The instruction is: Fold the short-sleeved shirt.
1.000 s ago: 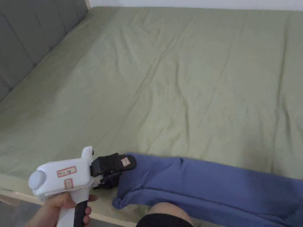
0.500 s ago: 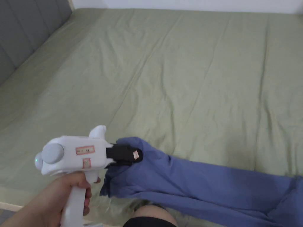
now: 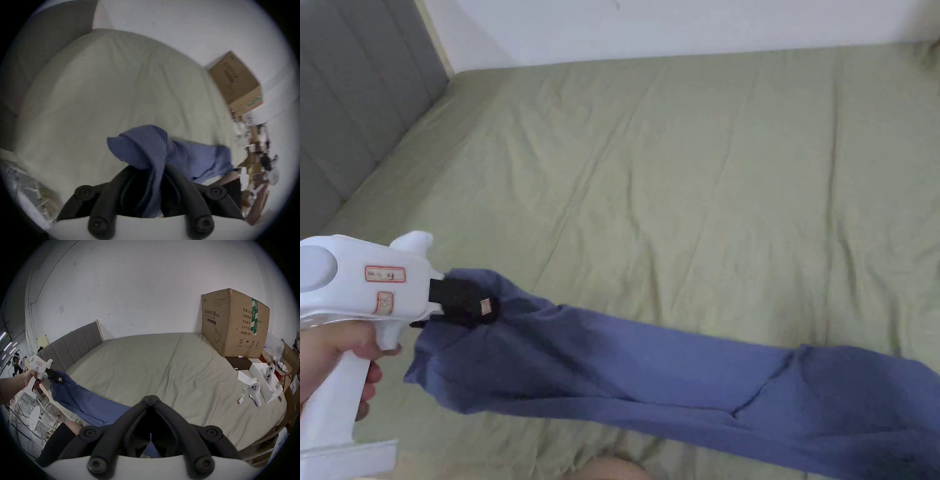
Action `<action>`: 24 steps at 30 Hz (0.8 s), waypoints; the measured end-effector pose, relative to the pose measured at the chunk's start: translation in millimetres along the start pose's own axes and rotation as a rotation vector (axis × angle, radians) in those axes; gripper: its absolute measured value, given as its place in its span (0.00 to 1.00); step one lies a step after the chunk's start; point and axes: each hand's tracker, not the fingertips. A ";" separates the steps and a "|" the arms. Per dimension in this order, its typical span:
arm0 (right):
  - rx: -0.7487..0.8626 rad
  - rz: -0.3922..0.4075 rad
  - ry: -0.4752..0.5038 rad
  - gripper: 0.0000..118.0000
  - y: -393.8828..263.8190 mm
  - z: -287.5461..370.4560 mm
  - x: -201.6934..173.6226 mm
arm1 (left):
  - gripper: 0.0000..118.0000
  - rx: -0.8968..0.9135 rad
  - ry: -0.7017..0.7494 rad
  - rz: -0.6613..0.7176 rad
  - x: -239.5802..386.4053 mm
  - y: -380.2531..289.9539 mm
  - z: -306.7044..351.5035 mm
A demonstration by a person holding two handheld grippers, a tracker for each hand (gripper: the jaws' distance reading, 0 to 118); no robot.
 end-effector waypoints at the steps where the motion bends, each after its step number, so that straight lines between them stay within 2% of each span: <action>1: 0.002 -0.002 0.002 0.00 -0.2 -0.2 0.4 | 0.07 -0.010 0.078 -0.008 2.0 -2.9 4.9; 2: 0.003 -0.002 0.004 0.00 -0.4 -0.2 1.0 | 0.07 -0.009 0.114 0.027 9.3 -8.7 10.4; 3: 0.002 -0.003 0.006 0.00 -0.4 -0.4 1.9 | 0.07 -0.021 0.057 0.033 20.1 -13.6 12.4; 8: -0.019 -0.013 -0.006 0.00 -3.4 -1.0 5.9 | 0.07 -0.106 0.026 -0.110 97.4 -17.3 -5.1; 14: 0.000 -0.051 -0.007 0.00 -7.6 15.3 15.0 | 0.07 -0.196 -0.031 -0.135 169.8 -17.1 -77.5; 20: -0.006 -0.076 -0.048 0.00 -13.9 32.9 34.5 | 0.09 -0.256 -0.011 -0.111 205.4 -27.6 -152.5; 21: -0.009 -0.084 -0.051 0.00 -16.0 34.6 38.5 | 0.19 -0.256 -0.009 -0.101 210.2 -29.6 -160.4; 22: -0.011 -0.090 -0.051 0.00 -17.4 36.1 41.7 | 0.38 -0.257 -0.017 -0.088 214.2 -31.2 -165.9; 24: -0.010 -0.102 -0.056 0.00 -20.5 37.6 47.2 | 0.79 -0.224 -0.162 -0.038 222.4 -33.8 -171.2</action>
